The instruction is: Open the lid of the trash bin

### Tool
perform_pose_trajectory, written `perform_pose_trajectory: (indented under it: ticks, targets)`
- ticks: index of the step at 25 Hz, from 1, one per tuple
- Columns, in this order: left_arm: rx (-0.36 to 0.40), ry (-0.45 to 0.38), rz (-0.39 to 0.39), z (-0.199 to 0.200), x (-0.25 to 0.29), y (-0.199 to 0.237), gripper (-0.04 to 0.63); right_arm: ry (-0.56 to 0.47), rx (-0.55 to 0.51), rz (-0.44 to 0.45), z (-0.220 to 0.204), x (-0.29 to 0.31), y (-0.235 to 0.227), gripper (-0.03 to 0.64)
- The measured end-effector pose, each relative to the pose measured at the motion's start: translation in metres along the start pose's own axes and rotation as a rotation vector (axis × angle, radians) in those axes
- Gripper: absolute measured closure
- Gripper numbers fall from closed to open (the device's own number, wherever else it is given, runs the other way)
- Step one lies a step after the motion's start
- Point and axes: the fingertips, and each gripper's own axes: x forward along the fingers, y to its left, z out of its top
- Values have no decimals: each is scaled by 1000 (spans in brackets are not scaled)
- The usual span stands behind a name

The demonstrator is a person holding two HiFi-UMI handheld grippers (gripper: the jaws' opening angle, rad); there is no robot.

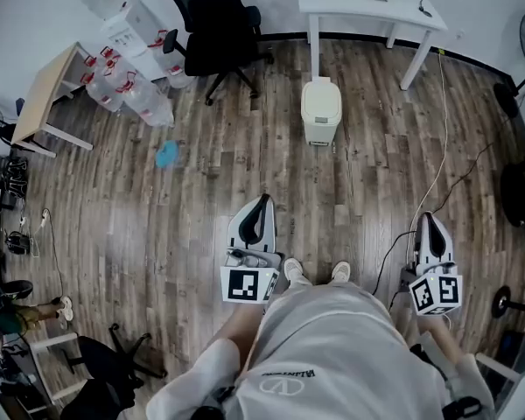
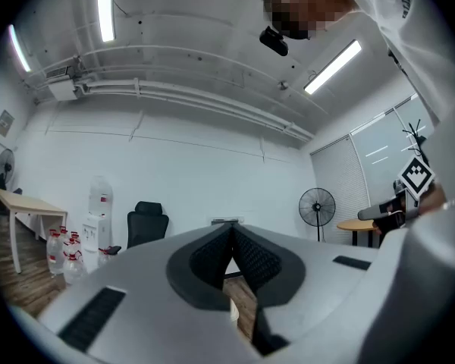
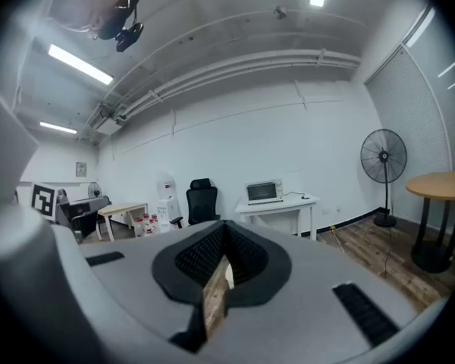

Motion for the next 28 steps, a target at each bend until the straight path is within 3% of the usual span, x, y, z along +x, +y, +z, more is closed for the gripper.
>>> perform_pose_trajectory:
  ticks: [18, 28]
  targets:
    - [-72, 43, -139, -29, 4, 26, 595, -1, 7, -19, -11, 20, 69, 600]
    - [-90, 59, -164, -40, 63, 11, 595, 0, 23, 15, -5, 73, 45, 600]
